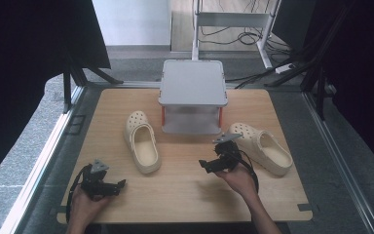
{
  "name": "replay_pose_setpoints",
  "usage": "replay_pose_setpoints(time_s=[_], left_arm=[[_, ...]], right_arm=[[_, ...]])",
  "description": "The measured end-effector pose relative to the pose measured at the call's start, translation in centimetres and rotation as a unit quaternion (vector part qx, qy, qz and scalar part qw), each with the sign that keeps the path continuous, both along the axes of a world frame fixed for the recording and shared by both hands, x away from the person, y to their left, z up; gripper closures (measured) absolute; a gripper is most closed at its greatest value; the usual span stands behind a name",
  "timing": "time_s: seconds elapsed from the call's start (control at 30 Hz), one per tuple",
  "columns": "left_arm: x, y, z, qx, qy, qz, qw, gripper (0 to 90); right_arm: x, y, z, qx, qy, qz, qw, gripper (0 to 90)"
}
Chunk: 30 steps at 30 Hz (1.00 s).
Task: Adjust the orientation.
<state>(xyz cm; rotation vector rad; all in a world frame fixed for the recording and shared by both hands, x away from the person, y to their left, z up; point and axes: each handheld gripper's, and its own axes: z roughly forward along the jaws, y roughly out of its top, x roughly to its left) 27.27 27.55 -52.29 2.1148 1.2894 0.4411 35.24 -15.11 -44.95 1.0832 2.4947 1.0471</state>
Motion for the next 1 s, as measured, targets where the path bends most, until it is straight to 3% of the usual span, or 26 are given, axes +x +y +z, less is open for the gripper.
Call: replay_pose_setpoints(time_s=[0.4,0.53,0.8,1.0], left_arm=[[0.0,0.0,0.0,0.001,-0.001,-0.001,1.0,0.0],[0.0,0.0,0.0,0.001,-0.001,-0.001,1.0,0.0],[0.0,0.0,0.0,0.0,0.0,0.0,1.0,0.0],[0.0,0.0,0.0,0.0,0.0,0.0,1.0,0.0]], right_arm=[[3.5,6.6,2.5,0.003,-0.003,0.042,0.9991,13.1],[5.0,9.0,2.5,-0.006,0.005,0.052,0.9986,16.1],[6.7,12.0,2.5,-0.007,0.013,0.059,0.9981,22.8],[7.9,15.0,2.4,-0.021,0.014,0.067,0.9975,29.4]])
